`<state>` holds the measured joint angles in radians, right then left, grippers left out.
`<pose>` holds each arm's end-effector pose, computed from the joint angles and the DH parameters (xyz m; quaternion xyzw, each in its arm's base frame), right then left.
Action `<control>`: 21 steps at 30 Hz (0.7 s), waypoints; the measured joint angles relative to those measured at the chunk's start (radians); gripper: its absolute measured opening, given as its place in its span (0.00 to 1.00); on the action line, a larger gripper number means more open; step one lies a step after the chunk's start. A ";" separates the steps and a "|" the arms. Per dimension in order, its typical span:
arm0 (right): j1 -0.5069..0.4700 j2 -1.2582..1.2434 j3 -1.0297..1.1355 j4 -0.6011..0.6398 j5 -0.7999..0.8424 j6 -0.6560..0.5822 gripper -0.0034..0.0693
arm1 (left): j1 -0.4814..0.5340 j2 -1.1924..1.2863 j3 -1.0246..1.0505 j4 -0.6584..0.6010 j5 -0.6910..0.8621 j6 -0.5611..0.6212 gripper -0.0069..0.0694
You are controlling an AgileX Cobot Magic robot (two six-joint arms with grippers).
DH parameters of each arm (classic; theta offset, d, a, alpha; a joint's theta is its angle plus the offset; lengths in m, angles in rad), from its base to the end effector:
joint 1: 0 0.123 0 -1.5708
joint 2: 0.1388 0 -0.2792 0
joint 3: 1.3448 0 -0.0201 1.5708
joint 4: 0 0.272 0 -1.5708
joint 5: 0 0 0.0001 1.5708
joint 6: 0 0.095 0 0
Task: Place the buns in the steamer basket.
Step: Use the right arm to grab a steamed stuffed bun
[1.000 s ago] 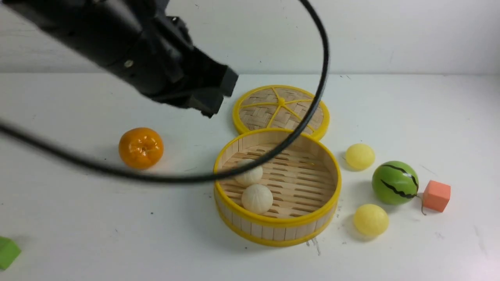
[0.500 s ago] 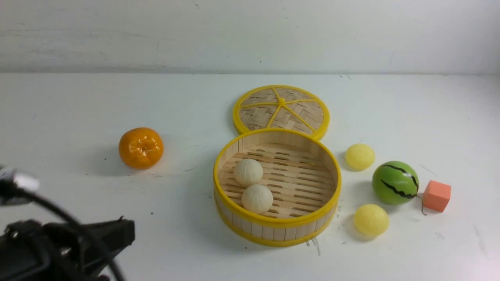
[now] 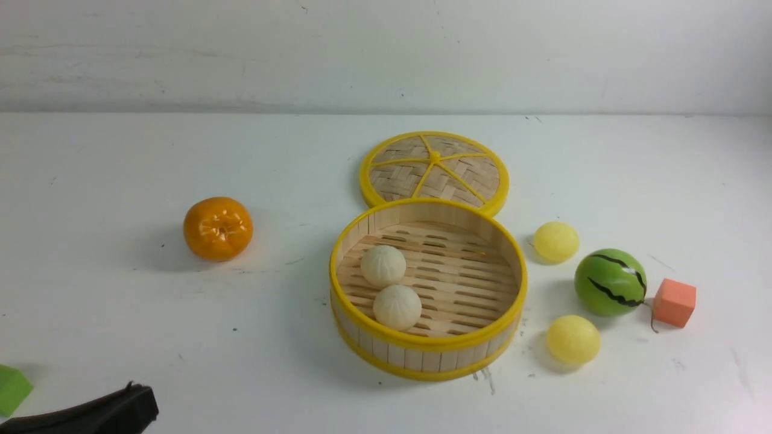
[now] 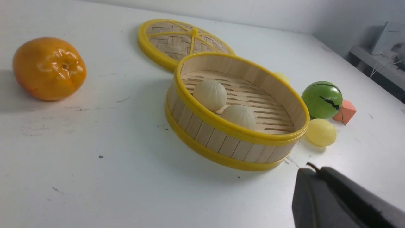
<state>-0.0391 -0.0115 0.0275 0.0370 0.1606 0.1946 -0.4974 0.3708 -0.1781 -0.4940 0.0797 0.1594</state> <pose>0.0875 -0.0029 0.1893 0.0974 0.7315 0.0669 0.6715 0.1058 -0.0616 0.2339 0.0749 0.7627 -0.2724 0.5818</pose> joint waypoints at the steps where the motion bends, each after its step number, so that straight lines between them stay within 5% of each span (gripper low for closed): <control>1: 0.000 0.000 0.000 0.017 -0.021 0.010 0.38 | 0.000 0.000 0.000 0.000 0.000 0.000 0.07; 8: 0.000 0.000 -0.005 0.151 -0.223 0.223 0.38 | 0.000 0.000 0.000 -0.004 -0.001 0.000 0.07; 12: 0.015 0.084 -0.151 0.121 0.036 0.272 0.30 | 0.000 0.000 0.000 -0.004 -0.001 0.000 0.07; 21: 0.200 0.715 -0.680 0.089 0.622 -0.093 0.15 | 0.000 0.000 0.000 -0.004 -0.001 0.000 0.07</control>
<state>0.1608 0.7034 -0.6529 0.1264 0.7823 0.1017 -0.4974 0.3708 -0.1781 -0.4980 0.0788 0.1594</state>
